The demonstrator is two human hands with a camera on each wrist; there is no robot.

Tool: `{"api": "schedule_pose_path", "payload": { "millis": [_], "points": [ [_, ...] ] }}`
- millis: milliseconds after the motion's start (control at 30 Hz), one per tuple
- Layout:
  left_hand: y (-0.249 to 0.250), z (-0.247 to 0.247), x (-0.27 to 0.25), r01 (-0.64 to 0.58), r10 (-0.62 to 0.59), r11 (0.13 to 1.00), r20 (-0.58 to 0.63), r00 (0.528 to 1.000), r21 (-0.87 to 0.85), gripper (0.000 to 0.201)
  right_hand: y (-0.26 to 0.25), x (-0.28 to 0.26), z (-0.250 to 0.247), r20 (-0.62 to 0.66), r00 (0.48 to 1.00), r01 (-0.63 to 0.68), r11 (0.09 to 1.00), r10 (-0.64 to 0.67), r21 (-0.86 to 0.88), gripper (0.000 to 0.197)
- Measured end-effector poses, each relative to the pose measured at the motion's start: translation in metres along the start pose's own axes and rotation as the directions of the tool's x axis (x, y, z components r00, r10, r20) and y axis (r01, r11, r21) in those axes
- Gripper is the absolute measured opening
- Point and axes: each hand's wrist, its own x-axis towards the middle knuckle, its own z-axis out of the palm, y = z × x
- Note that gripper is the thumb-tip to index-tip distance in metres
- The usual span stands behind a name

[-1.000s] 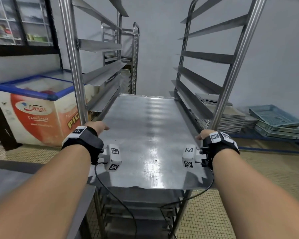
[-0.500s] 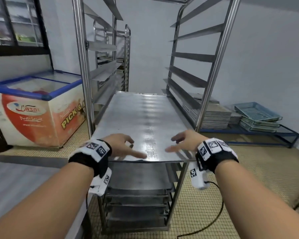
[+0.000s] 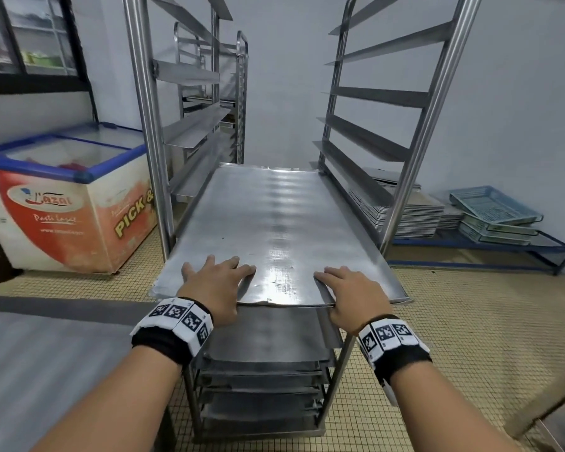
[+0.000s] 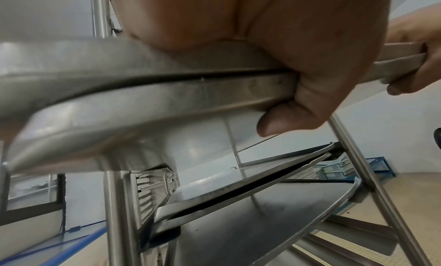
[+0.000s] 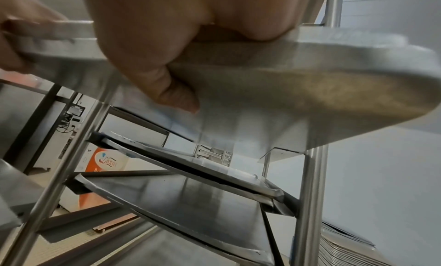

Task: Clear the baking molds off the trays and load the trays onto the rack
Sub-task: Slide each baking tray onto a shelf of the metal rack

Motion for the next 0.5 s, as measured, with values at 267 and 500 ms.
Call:
{"api": "schedule_pose_path", "payload": {
  "millis": [267,500],
  "points": [
    [-0.009,-0.001,0.059,0.019,-0.019,1.000,-0.006,1.000,0.015,0.089,0.016,0.054,0.010,-0.032,0.999,-0.018,1.000,0.018,0.006,0.043],
    [-0.014,-0.002,0.113,0.040,-0.039,0.999,-0.028,0.999,0.031,0.088,0.036,0.106,0.019,-0.044,0.999,-0.022,1.000,0.023,0.004,0.041]
  ]
}}
